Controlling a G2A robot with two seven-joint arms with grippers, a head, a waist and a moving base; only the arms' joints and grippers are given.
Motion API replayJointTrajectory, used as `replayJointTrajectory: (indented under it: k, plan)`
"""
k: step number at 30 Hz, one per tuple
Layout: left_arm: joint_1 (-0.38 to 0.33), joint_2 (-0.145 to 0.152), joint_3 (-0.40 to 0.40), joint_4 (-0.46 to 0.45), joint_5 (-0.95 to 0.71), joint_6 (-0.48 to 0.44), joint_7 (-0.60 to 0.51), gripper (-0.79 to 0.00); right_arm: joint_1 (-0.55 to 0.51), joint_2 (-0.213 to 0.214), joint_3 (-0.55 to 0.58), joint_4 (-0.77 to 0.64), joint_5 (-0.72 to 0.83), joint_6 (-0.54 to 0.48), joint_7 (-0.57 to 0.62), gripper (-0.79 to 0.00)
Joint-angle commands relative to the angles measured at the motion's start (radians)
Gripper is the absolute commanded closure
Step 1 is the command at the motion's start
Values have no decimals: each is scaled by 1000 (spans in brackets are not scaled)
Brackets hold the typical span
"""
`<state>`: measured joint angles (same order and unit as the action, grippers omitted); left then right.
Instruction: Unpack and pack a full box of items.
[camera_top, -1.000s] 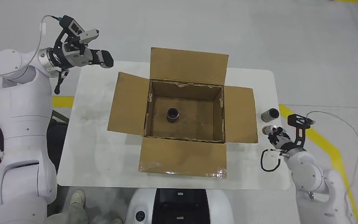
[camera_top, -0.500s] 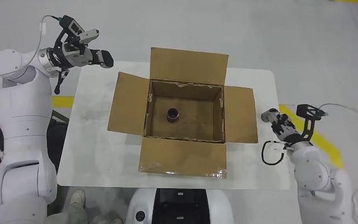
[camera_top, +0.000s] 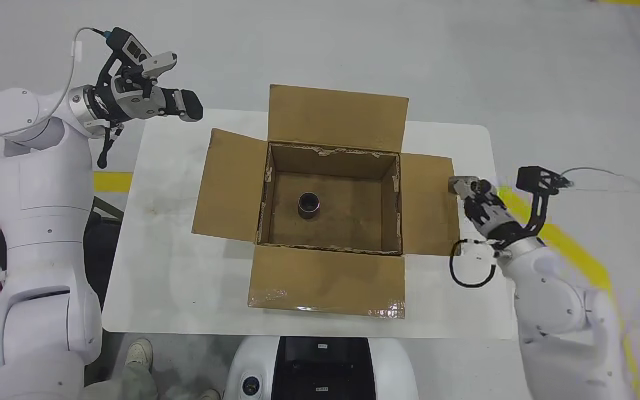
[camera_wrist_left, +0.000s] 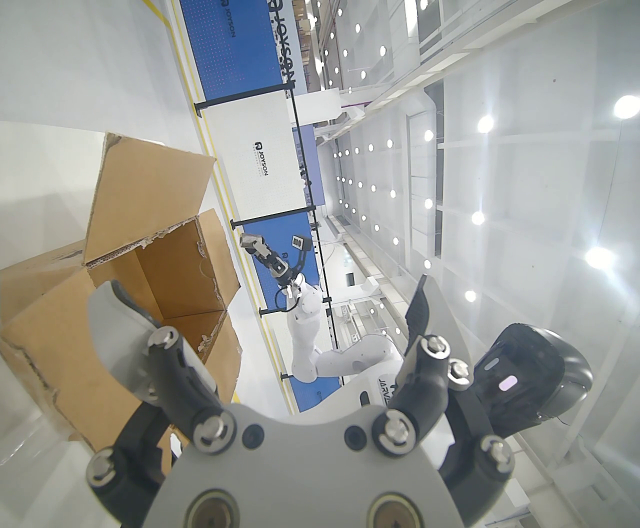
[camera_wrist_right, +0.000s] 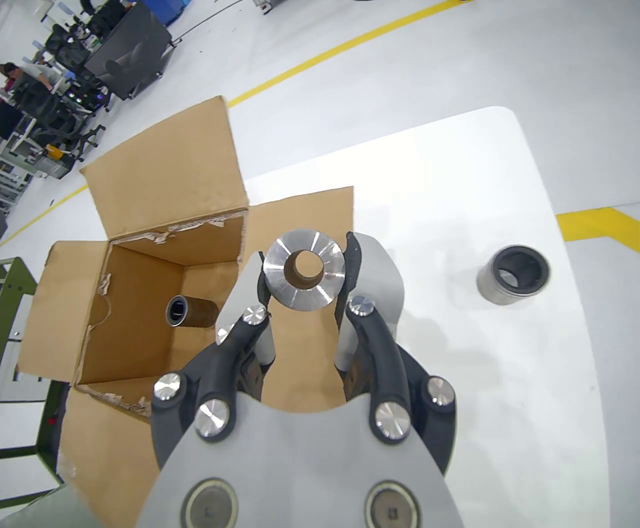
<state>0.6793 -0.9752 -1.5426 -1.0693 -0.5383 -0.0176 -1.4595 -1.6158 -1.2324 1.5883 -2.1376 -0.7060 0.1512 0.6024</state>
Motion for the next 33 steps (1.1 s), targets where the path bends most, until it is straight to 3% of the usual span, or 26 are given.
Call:
replayJointTrajectory:
  k: [1,13,20,33]
  plan:
    - [0,0,0,0,0,0,0,-785,16,0,-23,7,9,-15,8,0]
    - [0,0,0,0,0,0,0,-785,150,-6,-183,67,99,-102,79,0]
    - [0,0,0,0,0,0,0,-785,286,-13,-295,154,96,-140,124,0]
    - [0,0,0,0,0,0,0,-785,485,-29,-498,301,-41,-168,231,0]
